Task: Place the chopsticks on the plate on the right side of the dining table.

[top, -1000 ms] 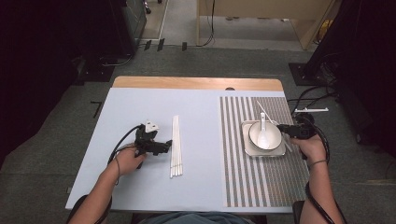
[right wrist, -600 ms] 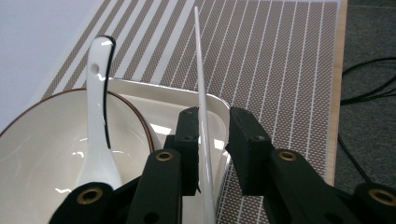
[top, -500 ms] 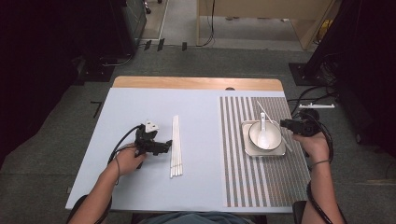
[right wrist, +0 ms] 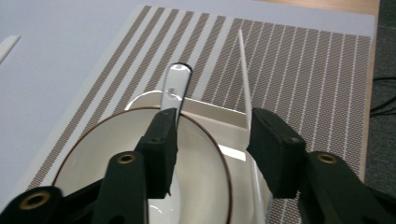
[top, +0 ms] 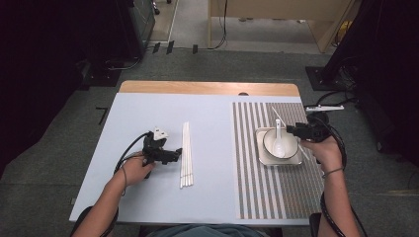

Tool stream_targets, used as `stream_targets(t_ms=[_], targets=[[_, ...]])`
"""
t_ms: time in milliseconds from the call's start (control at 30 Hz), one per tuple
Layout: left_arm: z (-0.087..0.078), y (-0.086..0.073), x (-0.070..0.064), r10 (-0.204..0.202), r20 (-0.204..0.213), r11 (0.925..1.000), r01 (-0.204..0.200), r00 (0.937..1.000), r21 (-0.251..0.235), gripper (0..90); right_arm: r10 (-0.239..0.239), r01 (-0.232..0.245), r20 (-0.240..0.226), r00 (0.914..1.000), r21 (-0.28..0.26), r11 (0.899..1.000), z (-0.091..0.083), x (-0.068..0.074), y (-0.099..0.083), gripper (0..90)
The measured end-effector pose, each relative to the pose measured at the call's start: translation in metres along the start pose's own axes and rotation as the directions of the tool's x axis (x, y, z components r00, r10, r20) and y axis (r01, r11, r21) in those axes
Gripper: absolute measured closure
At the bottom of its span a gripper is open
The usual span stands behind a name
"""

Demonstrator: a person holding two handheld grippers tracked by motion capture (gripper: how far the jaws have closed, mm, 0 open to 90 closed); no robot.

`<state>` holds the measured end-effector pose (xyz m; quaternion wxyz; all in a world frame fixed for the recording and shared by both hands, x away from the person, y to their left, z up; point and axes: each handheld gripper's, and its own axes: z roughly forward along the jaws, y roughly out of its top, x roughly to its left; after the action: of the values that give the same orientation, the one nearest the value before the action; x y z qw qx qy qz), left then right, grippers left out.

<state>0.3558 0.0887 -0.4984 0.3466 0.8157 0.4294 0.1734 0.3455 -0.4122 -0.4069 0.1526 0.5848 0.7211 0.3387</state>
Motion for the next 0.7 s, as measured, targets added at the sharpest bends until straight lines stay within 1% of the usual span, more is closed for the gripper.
stream_targets(t_ms=[33,67,100,133,300,333,367,400,433,467,600,633,700], targets=[[0.0,0.0,0.0,0.0,0.0,1.0,0.0,1.0,0.0,7.8,0.0,0.0,0.0,1.0,0.0,1.0,0.0,0.0,0.0,50.4],[0.0,0.0,0.0,0.0,0.0,1.0,0.0,1.0,0.0,7.8,-0.005,0.005,-0.003,1.0,-0.001,1.0,0.001,0.002,0.001,48.3],[0.0,0.0,0.0,0.0,0.0,1.0,0.0,1.0,0.0,7.9,-0.008,0.008,-0.005,1.0,-0.004,1.0,0.001,0.005,0.002,46.0],[0.0,0.0,0.0,0.0,0.0,1.0,0.0,1.0,0.0,7.8,-0.005,0.005,-0.009,1.0,-0.009,1.0,0.002,0.01,0.003,41.7],[0.0,0.0,0.0,-0.001,0.001,1.0,0.001,1.0,-0.001,7.8,-0.015,0.015,-0.017,0.9997,-0.015,1.0,0.005,0.021,0.006,35.8],[0.0,0.0,0.0,-0.002,0.001,1.0,0.002,1.0,-0.001,7.8,-0.015,0.015,-0.017,0.9997,-0.015,1.0,0.005,0.021,0.006,35.8],[0.0,0.0,0.0,-0.001,0.001,1.0,0.001,1.0,-0.001,7.9,-0.026,0.026,-0.024,0.9994,-0.012,1.0,0.005,0.026,0.005,33.6],[0.0,0.0,0.0,-0.001,0.001,1.0,0.001,1.0,-0.001,7.9,-0.026,0.026,-0.024,0.9994,-0.012,1.0,0.005,0.026,0.005,33.6],[0.0,0.0,0.0,-0.001,0.001,1.0,0.001,1.0,-0.001,7.8,-0.034,0.034,-0.033,0.9989,-0.009,0.999,0.007,0.03,0.005,32.1],[0.0,0.0,0.0,-0.001,0.001,1.0,0.001,1.0,-0.001,7.8,-0.034,0.034,-0.033,0.9989,-0.009,0.999,0.007,0.03,0.005,32.1],[0.0,0.0,0.0,0.0,0.0,1.0,0.0,1.0,0.0,7.8,-0.037,0.037,-0.035,0.9987,-0.008,0.999,0.009,0.04,0.007,29.1],[0.0,0.0,0.0,-0.001,0.0,1.0,0.001,1.0,0.0,7.8,-0.037,0.037,-0.035,0.9987,-0.008,0.999,0.009,0.04,0.007,29.1],[0.0,0.0,0.0,-0.001,0.0,1.0,0.001,1.0,0.0,7.8,-0.045,0.044,-0.032,0.9985,-0.017,0.999,0.009,0.044,0.008,31.2]])
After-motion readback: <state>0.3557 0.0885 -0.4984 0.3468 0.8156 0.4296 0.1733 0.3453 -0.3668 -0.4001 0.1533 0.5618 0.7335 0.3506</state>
